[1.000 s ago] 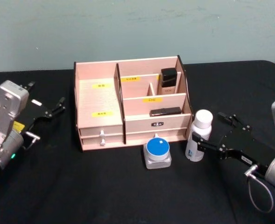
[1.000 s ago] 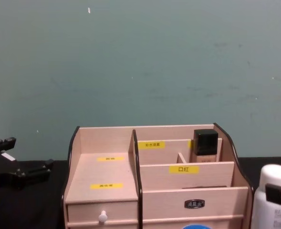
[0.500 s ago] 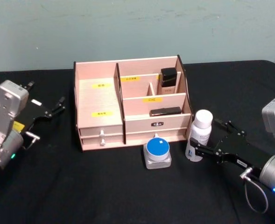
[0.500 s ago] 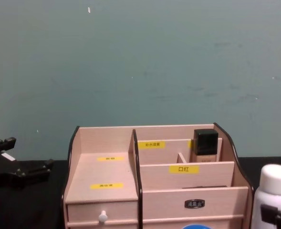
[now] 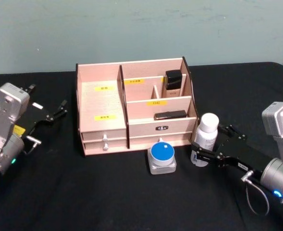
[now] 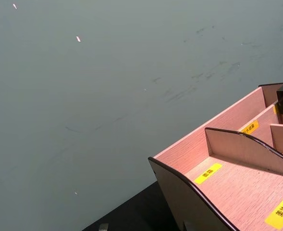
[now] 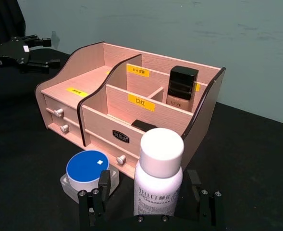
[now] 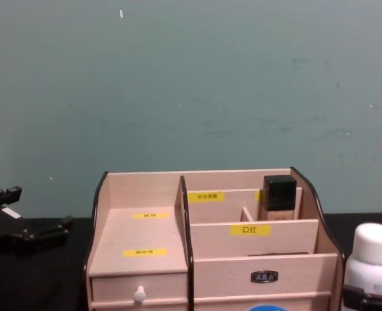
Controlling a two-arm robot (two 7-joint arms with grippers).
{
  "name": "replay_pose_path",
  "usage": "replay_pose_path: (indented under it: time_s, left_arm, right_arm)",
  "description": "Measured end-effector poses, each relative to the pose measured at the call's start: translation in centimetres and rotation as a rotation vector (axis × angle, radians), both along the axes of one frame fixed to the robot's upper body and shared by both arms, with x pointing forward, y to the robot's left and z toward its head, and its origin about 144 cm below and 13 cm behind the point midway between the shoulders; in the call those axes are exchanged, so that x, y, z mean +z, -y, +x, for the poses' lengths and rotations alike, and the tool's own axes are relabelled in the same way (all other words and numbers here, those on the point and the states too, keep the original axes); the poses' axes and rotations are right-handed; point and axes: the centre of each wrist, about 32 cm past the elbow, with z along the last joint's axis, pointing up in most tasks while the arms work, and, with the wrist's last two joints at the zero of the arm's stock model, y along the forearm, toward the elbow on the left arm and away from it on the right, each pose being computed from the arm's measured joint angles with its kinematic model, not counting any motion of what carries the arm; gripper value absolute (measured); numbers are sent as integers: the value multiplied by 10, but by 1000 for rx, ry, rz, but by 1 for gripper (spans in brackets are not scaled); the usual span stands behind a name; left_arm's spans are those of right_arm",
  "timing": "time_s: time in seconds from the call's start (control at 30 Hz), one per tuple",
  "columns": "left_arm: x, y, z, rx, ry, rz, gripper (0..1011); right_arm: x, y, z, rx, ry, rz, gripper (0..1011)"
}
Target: Pick up the facial cleanser and watermelon frost from the table and place them into the tiered storage box.
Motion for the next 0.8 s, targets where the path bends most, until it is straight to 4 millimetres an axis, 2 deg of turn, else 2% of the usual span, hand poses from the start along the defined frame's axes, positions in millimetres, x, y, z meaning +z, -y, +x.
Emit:
replay_pose_path:
  time_s: [0.8]
  left_arm:
    - [0, 0, 0, 0, 0, 0, 1010]
  right_arm:
    - [-6, -5, 27, 37, 9, 2, 1002]
